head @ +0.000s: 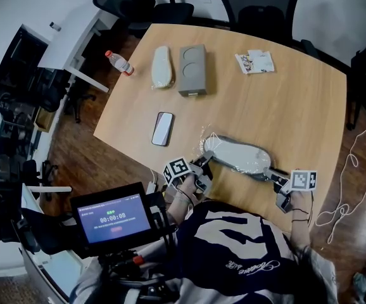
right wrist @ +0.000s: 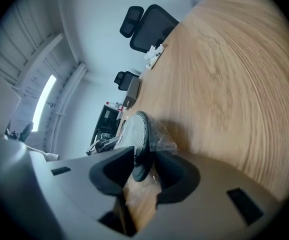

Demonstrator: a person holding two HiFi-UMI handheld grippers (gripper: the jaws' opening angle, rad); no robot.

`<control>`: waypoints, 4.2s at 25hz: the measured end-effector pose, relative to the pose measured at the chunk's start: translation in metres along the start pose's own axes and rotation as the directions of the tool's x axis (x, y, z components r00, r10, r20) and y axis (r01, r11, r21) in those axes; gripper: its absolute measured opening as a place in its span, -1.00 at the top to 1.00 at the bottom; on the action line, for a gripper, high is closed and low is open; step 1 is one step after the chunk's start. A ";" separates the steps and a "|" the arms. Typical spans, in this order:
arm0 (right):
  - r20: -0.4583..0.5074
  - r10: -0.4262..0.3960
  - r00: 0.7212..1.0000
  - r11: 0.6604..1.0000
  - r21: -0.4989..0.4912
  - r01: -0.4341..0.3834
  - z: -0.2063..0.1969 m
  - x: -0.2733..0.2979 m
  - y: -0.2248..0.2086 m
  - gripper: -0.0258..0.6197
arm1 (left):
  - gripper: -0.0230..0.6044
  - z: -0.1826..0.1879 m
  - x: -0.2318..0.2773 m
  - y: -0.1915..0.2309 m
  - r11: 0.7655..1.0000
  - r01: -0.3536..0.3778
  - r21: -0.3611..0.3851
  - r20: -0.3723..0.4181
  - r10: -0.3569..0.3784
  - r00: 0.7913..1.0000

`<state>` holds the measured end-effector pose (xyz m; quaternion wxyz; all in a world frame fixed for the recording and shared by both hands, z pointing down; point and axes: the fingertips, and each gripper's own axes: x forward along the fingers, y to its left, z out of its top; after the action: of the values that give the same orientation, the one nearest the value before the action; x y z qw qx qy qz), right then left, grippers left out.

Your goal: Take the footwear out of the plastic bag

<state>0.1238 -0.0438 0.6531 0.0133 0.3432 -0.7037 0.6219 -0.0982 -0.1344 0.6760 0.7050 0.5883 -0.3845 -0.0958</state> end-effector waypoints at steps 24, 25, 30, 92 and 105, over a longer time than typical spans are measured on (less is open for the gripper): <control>0.111 -0.116 0.987 0.971 -0.199 0.136 0.008 -0.022 0.012 0.63 | 0.91 0.018 0.000 -0.015 0.877 -0.205 0.435 0.068 0.195 0.978; 0.117 -0.117 0.986 0.969 -0.204 0.139 0.009 -0.023 0.014 0.63 | 0.91 0.021 0.000 -0.015 0.877 -0.214 0.431 0.081 0.198 0.977; 0.167 -0.108 0.980 0.961 -0.234 0.146 0.016 -0.037 0.026 0.67 | 0.91 0.042 -0.003 -0.019 0.869 -0.248 0.428 0.147 0.203 0.968; 0.621 0.229 0.750 0.938 -0.346 0.001 0.095 -0.160 0.183 0.73 | 0.91 -0.022 0.023 -0.011 0.864 -0.363 0.349 0.175 0.321 0.931; 0.525 -0.124 0.842 0.983 -0.049 0.175 0.049 -0.099 0.043 0.72 | 0.91 -0.042 0.026 -0.013 0.794 -0.367 0.485 0.114 0.359 0.927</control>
<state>0.1979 -0.0410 0.5603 -0.1127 0.5513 -0.6808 0.4689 -0.0493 -0.1215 0.6750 0.5313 0.6644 -0.5070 0.1388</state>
